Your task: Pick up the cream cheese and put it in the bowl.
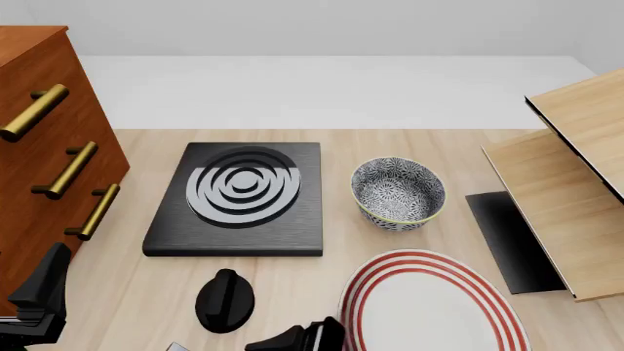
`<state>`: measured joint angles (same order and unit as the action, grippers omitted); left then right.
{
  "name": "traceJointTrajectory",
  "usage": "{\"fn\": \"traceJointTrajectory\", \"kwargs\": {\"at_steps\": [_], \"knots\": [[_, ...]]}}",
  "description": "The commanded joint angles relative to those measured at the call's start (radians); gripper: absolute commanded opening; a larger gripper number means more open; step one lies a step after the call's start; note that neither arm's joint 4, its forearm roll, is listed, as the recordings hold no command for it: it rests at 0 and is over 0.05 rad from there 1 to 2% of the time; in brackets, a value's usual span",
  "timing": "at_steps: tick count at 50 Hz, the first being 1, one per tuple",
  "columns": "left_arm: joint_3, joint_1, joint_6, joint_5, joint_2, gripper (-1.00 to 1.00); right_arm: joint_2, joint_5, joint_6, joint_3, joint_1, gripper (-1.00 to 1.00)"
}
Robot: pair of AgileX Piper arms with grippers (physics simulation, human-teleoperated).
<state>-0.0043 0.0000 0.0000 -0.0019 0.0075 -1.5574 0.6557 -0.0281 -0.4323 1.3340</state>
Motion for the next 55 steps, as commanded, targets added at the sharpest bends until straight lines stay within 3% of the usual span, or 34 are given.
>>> {"fn": "traceJointTrajectory", "kwargs": {"at_steps": [1,29,38,55], "knots": [[0.000,0.000,0.000,0.000,0.000,1.00,-0.039,0.002,-0.019,-0.006,-0.010,1.00],[0.000,0.000,0.000,0.000,0.000,1.00,-0.127,0.024,-0.045,-0.013,-0.036,1.00],[0.000,0.000,0.000,0.000,0.000,1.00,-0.200,0.010,-0.096,-0.050,-0.023,1.00],[0.000,0.000,0.000,0.000,0.000,1.00,-0.242,0.002,-0.118,-0.075,-0.014,1.00]]}}
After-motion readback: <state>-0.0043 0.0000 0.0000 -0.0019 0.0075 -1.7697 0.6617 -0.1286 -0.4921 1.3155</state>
